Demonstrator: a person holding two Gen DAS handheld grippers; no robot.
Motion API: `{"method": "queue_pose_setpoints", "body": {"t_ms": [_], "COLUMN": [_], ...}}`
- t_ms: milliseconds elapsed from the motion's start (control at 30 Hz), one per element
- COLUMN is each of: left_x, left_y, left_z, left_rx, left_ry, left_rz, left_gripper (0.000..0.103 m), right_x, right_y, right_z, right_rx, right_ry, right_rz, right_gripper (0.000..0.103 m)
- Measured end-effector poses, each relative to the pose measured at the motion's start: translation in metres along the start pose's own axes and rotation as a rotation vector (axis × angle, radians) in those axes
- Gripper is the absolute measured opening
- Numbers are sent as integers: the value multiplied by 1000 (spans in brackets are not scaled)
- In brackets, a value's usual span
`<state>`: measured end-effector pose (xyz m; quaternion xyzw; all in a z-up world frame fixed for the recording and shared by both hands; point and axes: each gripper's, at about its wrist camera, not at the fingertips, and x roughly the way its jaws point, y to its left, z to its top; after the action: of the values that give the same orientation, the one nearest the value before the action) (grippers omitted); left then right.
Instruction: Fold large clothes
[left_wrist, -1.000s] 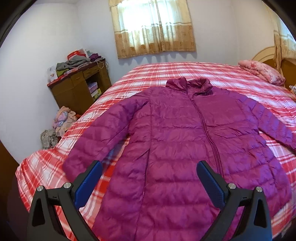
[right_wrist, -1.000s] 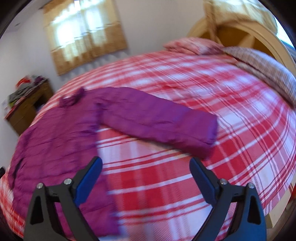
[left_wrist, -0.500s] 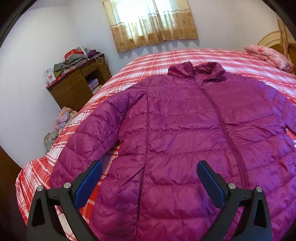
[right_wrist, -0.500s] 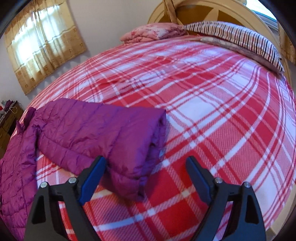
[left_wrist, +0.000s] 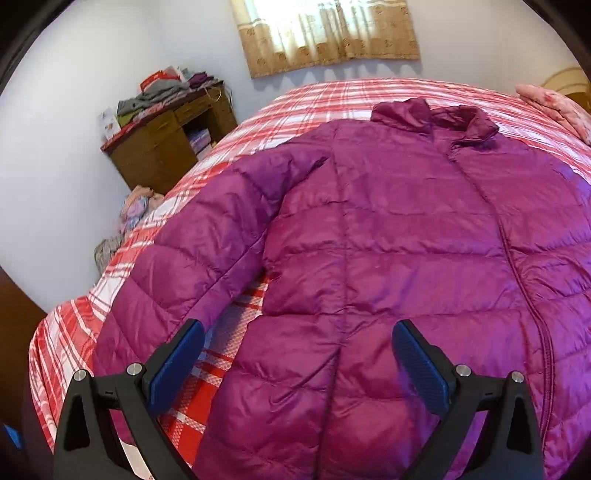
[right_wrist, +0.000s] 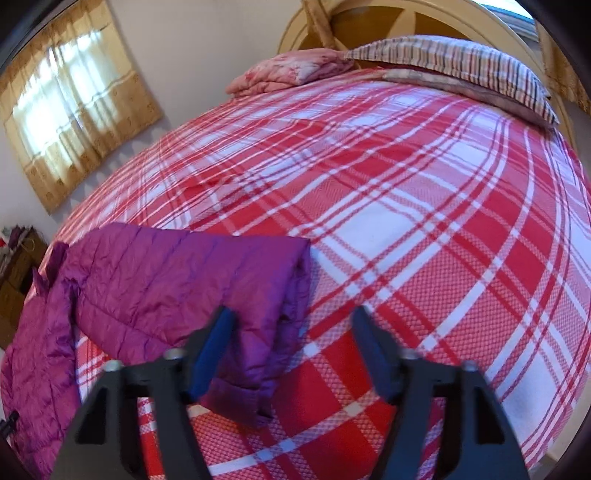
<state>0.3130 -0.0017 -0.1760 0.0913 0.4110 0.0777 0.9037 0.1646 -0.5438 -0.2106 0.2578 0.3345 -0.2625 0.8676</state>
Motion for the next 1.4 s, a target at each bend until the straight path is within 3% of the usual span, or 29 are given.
{"method": "queue_pose_setpoints", "body": {"t_ms": [33,100,333,567,700,800,1000,1100,1167,1233,1400], "left_x": [-1,-4,-13,-25,-25,-20,-12,-13,-17,-23,-43], "left_y": [0,0,26,66,81,92,115,126,131,129,89], "left_z": [-1,-2,7,26,27,23,10,6,6,7,32], "left_rx": [6,19,-2,-62,-95,-106,-131,-143,-160,-168,-170], "left_ry": [3,-5,-4,-44,-47,-35,-4,2,-2,-10,-41], "left_rz": [-9,-17,0,0,6,20,54,81,81,71,-63], "left_gripper": [102,102,102,102,102,102,102,102,102,102,102], "right_x": [2,3,-14,-49,-49,-39,-14,-5,-1,-5,-25], "right_y": [5,15,75,193,266,321,386,398,393,380,327], "right_z": [1,5,36,42,14,-25,-102,-128,-137,-134,-109], "right_rx": [-18,-56,-209,-453,-603,-705,-837,-879,-902,-892,-828], "right_ry": [15,8,-87,-204,-202,-165,-74,-42,-18,-8,-53], "right_rz": [21,9,41,135,202,265,368,379,378,389,388], "right_gripper": [20,14,11,10,10,7,5,5,15,60,66]}}
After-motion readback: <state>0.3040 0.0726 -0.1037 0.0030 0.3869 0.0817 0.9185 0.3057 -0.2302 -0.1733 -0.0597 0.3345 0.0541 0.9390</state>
